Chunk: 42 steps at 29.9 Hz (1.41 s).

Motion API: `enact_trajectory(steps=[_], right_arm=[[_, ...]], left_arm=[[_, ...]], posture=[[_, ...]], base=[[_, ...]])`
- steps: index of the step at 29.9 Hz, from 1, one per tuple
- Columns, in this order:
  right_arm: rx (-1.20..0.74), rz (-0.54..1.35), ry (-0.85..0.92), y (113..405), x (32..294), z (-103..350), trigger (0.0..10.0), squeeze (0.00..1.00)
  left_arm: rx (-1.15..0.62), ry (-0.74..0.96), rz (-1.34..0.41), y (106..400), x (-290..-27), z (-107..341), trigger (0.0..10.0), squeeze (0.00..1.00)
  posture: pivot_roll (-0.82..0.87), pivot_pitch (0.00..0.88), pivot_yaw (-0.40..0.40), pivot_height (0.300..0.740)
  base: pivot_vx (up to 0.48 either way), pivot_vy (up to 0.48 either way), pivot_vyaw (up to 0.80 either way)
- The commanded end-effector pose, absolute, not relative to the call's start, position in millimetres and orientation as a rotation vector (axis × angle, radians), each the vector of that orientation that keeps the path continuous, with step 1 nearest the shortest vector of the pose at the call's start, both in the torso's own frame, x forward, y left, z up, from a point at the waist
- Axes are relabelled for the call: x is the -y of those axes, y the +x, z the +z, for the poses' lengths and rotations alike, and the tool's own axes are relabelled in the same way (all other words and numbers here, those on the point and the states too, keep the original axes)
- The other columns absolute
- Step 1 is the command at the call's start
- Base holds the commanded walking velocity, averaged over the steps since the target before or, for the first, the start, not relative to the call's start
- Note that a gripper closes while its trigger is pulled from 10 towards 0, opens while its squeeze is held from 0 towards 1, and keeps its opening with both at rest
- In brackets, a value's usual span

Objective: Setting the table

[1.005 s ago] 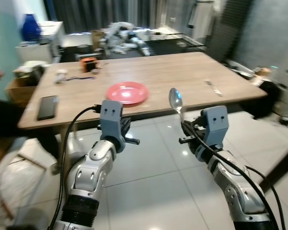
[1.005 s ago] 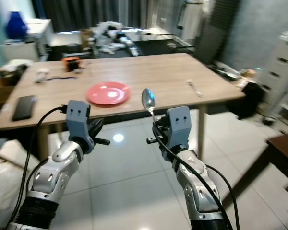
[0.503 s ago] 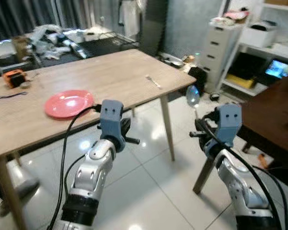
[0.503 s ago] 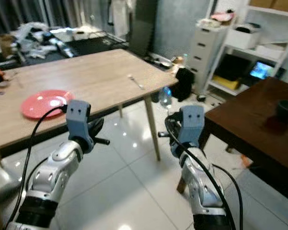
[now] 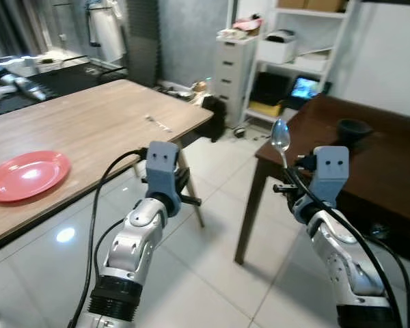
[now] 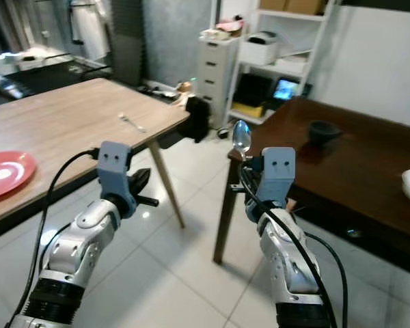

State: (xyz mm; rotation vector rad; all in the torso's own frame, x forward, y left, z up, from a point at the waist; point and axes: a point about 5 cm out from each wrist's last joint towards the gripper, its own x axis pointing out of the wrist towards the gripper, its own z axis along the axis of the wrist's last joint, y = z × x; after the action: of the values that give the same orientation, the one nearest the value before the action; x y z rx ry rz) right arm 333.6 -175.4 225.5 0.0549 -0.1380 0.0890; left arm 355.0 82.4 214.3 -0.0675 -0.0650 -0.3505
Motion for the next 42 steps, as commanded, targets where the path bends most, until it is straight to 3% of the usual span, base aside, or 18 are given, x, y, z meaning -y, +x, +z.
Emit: enact_trajectory(steps=[1, 11, 25, 42], right_arm=[[0.124, 0.084, 0.064, 332.6, 174.9, 220.6, 10.0, 0.0], [0.12, 0.083, 0.057, 331.4, 174.2, 218.8, 10.0, 0.0], [0.106, 0.1, 0.043, 330.9, 169.9, 215.4, 10.0, 0.0], [0.107, 0.094, 0.042, 330.9, 169.1, 215.1, 10.0, 0.0]], left_arm=[[0.044, -0.059, -0.343, 355.2, -85.5, 209.6, 10.0, 0.0], [0.063, 0.068, -0.408, 349.3, -83.7, 206.0, 10.0, 0.0], [0.0, 0.091, -0.309, 356.6, -118.1, 201.6, 10.0, 0.0], [0.058, 0.116, -0.325, 356.4, -107.6, 208.5, 10.0, 0.0]], posture=[[-0.07, 0.0, 0.07, 0.74], [-0.07, 0.003, 0.074, 0.74], [-0.06, 0.016, 0.075, 0.74], [-0.06, 0.02, 0.077, 0.74]], base=[[0.0, 0.0, -0.78], [0.0, 0.0, -0.78], [0.0, 0.0, -0.78], [0.037, 0.0, -0.78]])
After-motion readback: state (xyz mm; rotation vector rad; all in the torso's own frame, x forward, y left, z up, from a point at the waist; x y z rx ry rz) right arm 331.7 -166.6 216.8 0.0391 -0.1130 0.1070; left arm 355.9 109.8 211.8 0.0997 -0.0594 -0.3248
